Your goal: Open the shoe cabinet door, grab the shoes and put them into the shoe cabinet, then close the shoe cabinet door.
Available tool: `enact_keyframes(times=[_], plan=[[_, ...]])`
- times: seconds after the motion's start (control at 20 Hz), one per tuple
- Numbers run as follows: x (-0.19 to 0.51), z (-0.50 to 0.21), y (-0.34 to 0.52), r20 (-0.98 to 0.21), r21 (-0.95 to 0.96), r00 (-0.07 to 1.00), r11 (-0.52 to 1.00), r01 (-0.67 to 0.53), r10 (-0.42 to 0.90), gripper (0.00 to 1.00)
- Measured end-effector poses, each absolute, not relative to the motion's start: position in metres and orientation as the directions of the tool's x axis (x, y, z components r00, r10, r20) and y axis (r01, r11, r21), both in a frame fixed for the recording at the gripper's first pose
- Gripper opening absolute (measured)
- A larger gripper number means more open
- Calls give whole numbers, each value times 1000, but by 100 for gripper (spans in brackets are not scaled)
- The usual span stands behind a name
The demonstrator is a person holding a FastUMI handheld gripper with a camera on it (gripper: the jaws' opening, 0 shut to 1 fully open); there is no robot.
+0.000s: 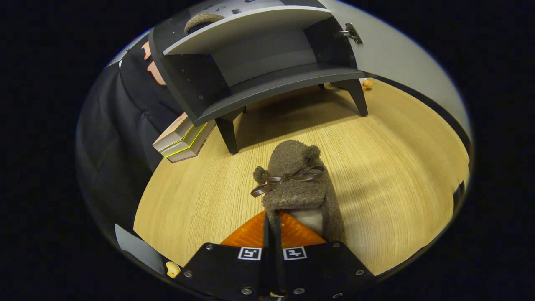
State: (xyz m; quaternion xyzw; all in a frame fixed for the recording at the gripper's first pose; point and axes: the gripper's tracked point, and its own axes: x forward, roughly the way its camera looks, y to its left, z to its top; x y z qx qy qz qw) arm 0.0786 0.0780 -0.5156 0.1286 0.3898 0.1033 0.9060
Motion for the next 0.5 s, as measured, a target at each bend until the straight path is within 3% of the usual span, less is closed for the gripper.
enact_keyframes(times=[0.5], plan=[[66, -426, 42, -603, 342, 748, 937, -72, 277, 5]])
